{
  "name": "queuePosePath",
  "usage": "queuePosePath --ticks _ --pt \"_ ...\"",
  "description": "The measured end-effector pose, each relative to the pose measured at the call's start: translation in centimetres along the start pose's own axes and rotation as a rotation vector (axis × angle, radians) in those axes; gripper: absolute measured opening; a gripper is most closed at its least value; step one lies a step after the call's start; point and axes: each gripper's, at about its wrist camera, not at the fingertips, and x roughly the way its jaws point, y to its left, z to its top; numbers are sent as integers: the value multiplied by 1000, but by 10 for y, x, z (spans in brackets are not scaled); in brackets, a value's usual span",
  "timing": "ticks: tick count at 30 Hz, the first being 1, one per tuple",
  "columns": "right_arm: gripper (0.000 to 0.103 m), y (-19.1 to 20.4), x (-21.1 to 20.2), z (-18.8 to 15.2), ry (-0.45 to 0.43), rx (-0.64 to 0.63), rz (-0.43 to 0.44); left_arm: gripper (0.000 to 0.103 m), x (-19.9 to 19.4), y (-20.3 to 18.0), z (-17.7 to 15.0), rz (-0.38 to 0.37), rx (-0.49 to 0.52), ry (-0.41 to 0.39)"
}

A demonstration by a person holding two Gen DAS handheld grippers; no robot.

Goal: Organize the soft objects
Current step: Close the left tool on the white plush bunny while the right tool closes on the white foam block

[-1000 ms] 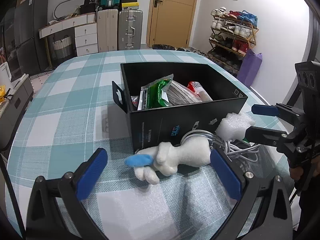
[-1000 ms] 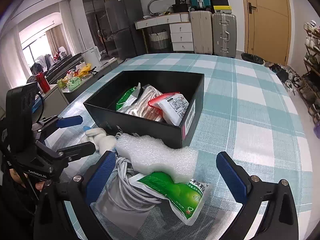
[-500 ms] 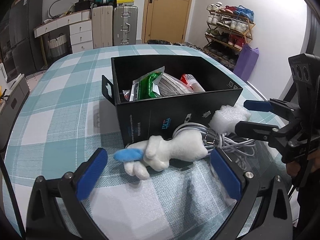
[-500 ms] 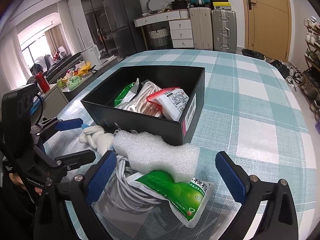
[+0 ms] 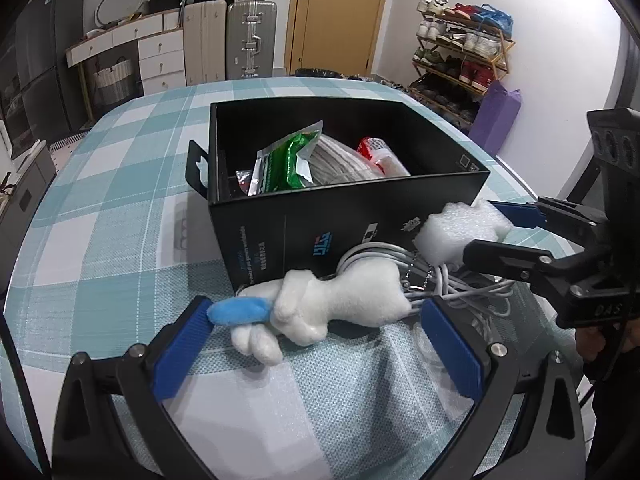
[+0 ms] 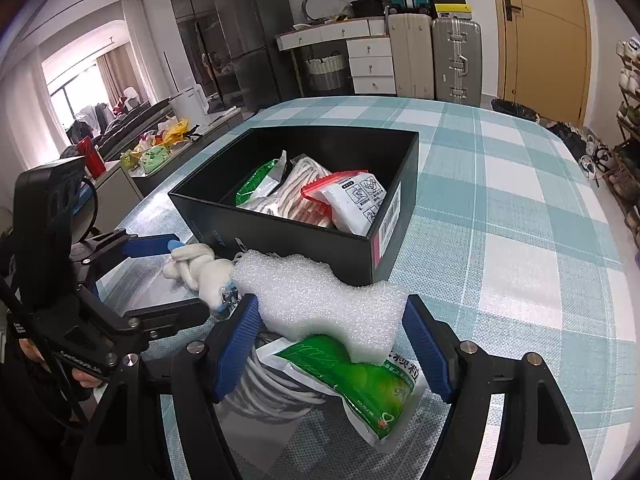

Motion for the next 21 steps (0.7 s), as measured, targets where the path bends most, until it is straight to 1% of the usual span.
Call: queuePosePath --ticks 8,12,15,18,21 --pt "74 1 -1 -1 1 -9 3 103 11 -2 3 27 -12 42" --pt "74 0 -3 -1 -1 -13 2 103 16 -4 3 63 -9 64" --pt "74 0 -3 -1 -1 -10 0 100 18 -7 4 61 -7 72" --pt "74 -1 -3 -1 -3 -11 -1 92 17 -6 4 36 -12 66" --pt "74 -1 -3 -1 -3 -11 0 91 14 -5 2 28 -14 60"
